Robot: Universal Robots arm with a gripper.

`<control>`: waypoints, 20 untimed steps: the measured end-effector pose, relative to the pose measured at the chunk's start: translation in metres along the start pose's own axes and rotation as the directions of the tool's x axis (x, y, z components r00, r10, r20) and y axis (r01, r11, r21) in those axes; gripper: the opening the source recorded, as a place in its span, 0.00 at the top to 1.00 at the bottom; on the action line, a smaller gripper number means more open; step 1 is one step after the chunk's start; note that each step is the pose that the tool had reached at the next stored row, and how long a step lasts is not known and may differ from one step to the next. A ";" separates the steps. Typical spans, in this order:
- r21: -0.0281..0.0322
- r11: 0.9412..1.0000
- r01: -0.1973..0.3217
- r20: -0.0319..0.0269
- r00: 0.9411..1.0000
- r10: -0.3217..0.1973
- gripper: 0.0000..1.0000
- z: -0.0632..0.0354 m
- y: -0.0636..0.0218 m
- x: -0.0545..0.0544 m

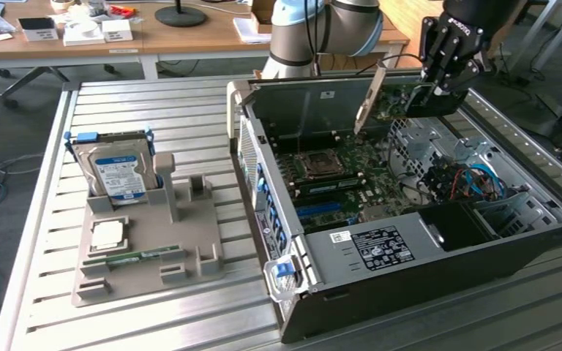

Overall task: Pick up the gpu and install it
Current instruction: 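Insert the gpu into the slot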

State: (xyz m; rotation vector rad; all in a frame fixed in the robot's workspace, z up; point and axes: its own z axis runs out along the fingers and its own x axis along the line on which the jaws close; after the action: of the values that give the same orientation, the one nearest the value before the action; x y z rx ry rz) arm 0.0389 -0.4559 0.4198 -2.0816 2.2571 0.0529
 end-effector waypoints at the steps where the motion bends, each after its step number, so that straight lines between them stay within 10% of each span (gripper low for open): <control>1: 0.000 1.000 0.000 0.000 1.000 0.000 0.73 0.0000 0.0001 0.000; 20: 0.000 1.000 0.000 0.000 1.000 0.000 0.73 -0.0008 0.0289 0.002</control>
State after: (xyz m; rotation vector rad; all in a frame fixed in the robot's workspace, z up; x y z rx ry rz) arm 0.0099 -0.4559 0.4198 -2.0817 2.2571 0.0528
